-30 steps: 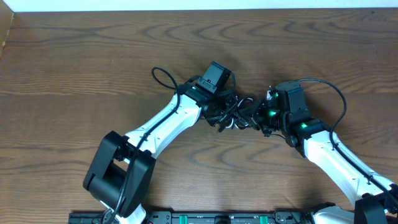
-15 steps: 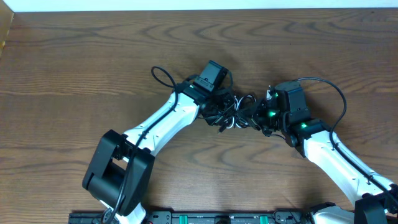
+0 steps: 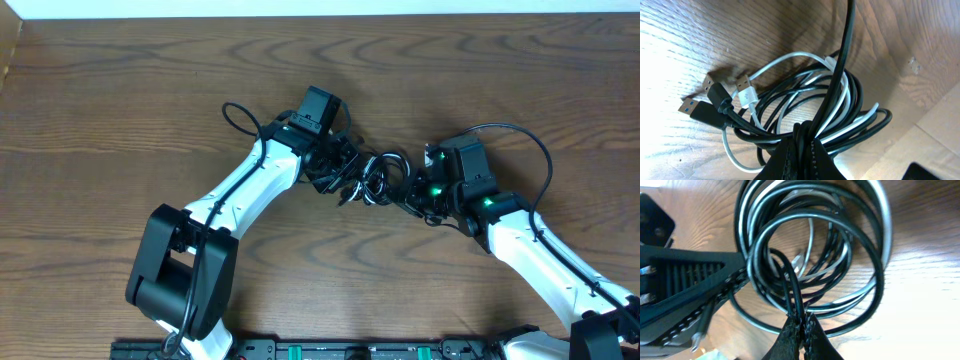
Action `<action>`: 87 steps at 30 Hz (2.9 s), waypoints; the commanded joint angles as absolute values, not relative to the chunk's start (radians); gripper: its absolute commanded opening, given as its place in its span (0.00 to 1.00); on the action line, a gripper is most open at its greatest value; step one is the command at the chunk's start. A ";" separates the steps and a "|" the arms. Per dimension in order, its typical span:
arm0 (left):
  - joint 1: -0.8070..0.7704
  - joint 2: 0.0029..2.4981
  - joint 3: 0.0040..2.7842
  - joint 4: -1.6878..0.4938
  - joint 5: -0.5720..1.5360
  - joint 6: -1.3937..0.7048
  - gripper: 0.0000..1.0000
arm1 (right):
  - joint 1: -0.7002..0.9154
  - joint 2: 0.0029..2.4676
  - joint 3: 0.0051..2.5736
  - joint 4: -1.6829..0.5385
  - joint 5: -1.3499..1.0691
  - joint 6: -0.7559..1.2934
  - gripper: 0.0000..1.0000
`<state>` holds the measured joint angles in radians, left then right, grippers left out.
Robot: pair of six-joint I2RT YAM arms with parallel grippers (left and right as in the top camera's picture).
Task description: Untangle cables
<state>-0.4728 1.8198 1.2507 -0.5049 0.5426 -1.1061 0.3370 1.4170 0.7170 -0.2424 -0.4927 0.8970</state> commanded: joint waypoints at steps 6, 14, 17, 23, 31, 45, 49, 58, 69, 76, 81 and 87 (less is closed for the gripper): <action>-0.412 1.840 1.264 -0.522 0.534 -0.902 0.46 | 0.339 1.420 0.718 -0.249 -0.409 0.855 0.01; -0.387 1.840 1.264 -0.550 0.497 -0.835 0.82 | 0.339 1.420 0.718 -0.224 -0.408 0.802 0.01; -0.390 1.840 1.264 -0.551 0.498 -0.768 0.83 | 0.339 1.419 0.719 -0.201 -0.417 0.761 0.01; -0.390 1.840 1.264 -0.582 0.498 -0.653 0.82 | 0.321 1.412 0.800 -0.236 -0.544 0.700 0.01; -0.390 1.841 1.264 -0.577 0.497 -0.644 0.82 | 0.329 1.412 1.010 -0.541 -0.533 0.533 0.01; -0.390 1.842 1.264 -0.549 0.512 -0.643 0.85 | 0.329 1.412 1.175 -0.676 -0.365 0.211 0.01; -0.390 1.842 1.264 -0.554 0.512 -0.643 0.85 | 0.329 1.412 1.175 -0.642 -0.272 0.211 0.01; -0.392 1.842 1.264 -0.560 0.511 -0.643 0.85 | 0.329 1.412 1.175 -0.630 -0.493 0.076 0.01; -0.416 1.842 1.264 -0.568 0.480 -0.635 0.85 | 0.329 1.412 1.175 -0.646 -0.621 -0.105 0.01; -0.424 1.842 1.264 -0.568 0.477 -0.628 0.85 | 0.329 1.412 1.175 -0.666 -0.411 -0.047 0.01; -0.424 1.842 1.264 -0.567 0.478 -0.623 0.85 | 0.328 1.412 1.175 -0.645 -0.472 0.023 0.01; -0.424 1.842 1.264 -0.567 0.478 -0.621 0.85 | 0.330 1.419 1.175 -0.658 -0.376 0.126 0.01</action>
<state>-0.4229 1.8294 1.2507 -0.5652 0.4908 -0.6456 0.3283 1.4166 1.1519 -0.6556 -0.3901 0.0780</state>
